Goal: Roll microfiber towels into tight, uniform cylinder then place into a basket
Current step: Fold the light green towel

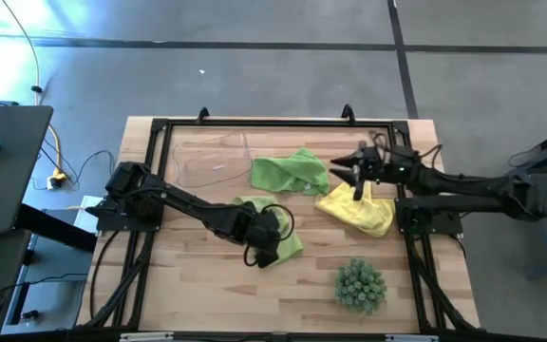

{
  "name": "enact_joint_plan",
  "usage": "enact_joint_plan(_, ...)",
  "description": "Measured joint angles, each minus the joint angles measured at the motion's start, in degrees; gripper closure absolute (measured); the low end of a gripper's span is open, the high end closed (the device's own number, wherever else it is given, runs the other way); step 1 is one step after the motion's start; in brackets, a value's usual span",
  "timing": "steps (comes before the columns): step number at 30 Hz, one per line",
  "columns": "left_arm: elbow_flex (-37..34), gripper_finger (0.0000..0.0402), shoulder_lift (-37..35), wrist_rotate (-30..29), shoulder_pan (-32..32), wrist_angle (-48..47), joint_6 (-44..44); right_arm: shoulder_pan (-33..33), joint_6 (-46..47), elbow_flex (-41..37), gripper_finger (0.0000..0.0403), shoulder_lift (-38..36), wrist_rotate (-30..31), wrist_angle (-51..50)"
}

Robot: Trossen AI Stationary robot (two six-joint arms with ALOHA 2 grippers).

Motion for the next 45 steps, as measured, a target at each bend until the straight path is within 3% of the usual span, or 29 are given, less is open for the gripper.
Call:
enact_joint_plan(10,0.02,0.019,0.0,1.64,0.09,-5.39,-0.09,7.15,-5.88,4.77,0.0261,15.01,5.33,2.57)
enact_joint_plan(20,0.02,0.019,-0.04,8.21,-1.79,-8.87,-1.6,11.63,-3.26,13.65,0.0261,29.84,7.77,2.41)
enact_joint_plan(35,0.06,0.019,-1.94,8.71,-6.29,-23.98,0.34,22.77,-1.17,26.43,0.0261,47.31,9.35,-7.71)
enact_joint_plan(40,0.06,0.019,-5.88,8.98,-9.51,-30.21,1.1,26.15,-6.65,28.2,0.0261,51.21,11.82,-9.5)
enact_joint_plan(45,0.0,0.019,-11.45,8.41,-11.94,-30.85,1.34,28.97,-18.2,28.48,0.0261,52.74,17.31,-9.81)
